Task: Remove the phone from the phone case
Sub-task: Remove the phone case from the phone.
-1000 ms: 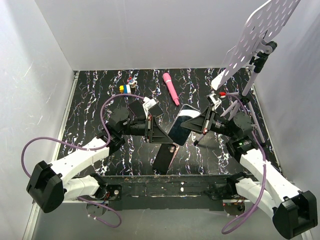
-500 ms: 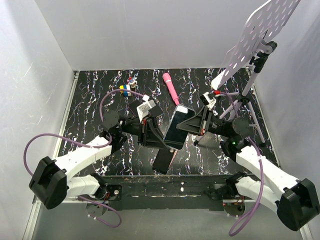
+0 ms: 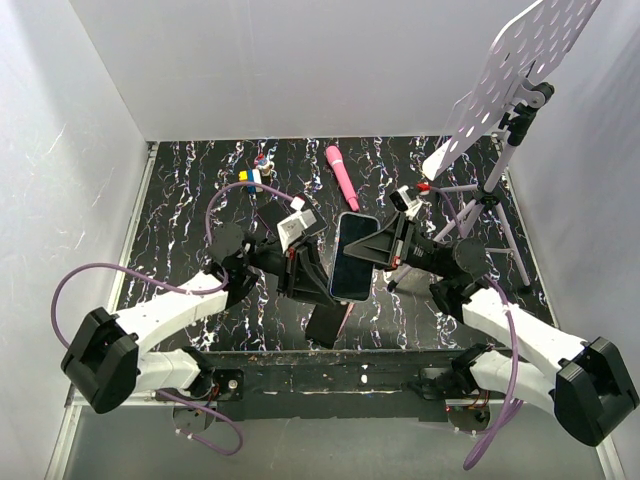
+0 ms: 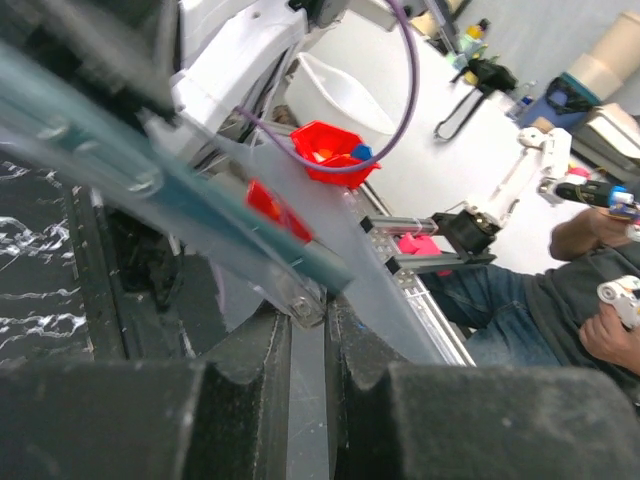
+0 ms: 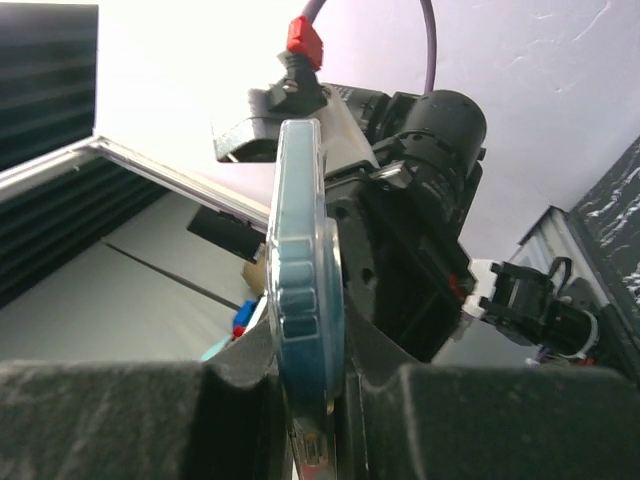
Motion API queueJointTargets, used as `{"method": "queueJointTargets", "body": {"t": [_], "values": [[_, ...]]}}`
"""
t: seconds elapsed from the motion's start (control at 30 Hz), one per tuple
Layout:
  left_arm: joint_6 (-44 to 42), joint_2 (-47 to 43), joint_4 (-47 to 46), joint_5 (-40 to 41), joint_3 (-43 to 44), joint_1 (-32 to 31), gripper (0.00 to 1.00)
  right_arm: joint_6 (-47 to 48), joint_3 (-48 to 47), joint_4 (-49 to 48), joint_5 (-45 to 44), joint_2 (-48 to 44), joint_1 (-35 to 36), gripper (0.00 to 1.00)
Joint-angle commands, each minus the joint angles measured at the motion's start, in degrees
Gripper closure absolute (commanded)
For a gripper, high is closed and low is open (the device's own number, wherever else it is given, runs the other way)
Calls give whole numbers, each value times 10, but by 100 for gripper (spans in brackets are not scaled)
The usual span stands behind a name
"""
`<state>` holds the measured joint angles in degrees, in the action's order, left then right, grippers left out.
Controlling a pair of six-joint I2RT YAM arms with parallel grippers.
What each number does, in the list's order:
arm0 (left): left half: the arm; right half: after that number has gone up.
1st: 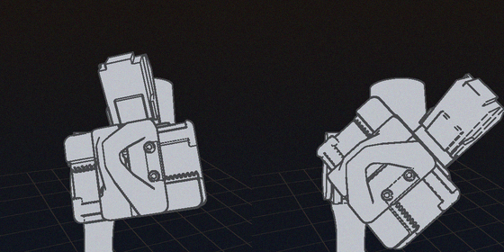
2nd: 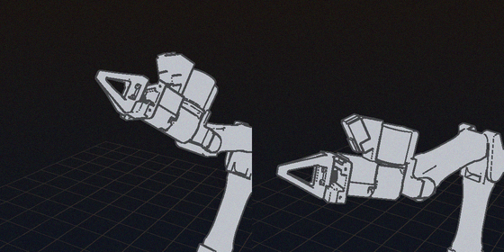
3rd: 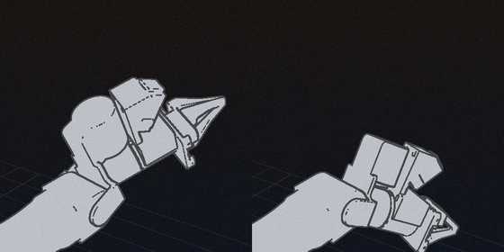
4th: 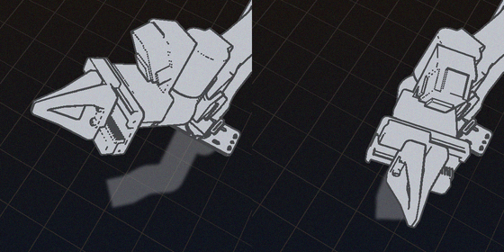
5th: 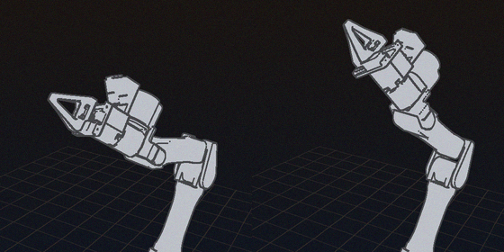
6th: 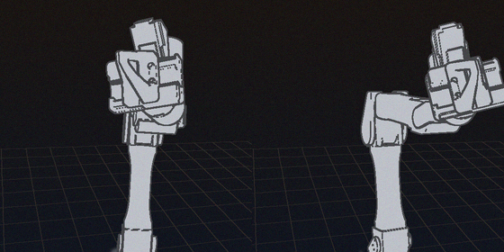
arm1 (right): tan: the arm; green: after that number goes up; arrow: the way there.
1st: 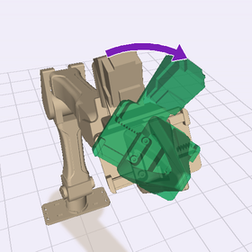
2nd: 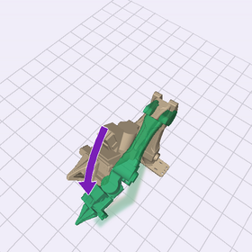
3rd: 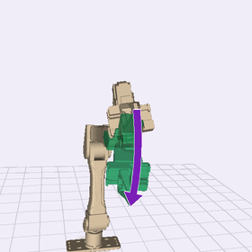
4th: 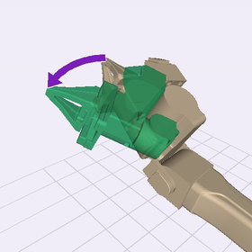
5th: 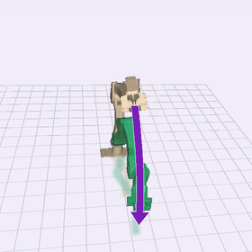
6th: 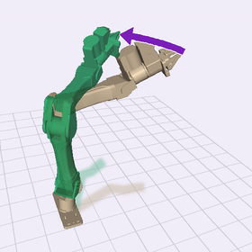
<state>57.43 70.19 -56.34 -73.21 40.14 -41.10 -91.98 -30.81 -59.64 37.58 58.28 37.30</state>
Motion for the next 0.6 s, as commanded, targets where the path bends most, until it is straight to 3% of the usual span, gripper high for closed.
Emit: {"method": "queueJointTargets", "body": {"t": [0.0, 0.23, 0.4, 0.5, 0.57], "values": [[-209, 21, 252, 160, 29, 6, 100, -89, -6, -61, -22, -33, 46, 99], [-257, 35, 446, 347, 63, 19, 100, -89, 2, -80, -47, -26, 61, 99], [-197, 0, 634, 610, 55, 17, 100, -92, 7, -119, -98, -19, 69, 99], [-176, -24, 609, 649, 17, 17, 100, -80, 1, -151, -132, -3, 86, 99], [-167, -19, 567, 593, 16, 16, 100, -74, 3, -184, -160, 16, 100, 99]]}}
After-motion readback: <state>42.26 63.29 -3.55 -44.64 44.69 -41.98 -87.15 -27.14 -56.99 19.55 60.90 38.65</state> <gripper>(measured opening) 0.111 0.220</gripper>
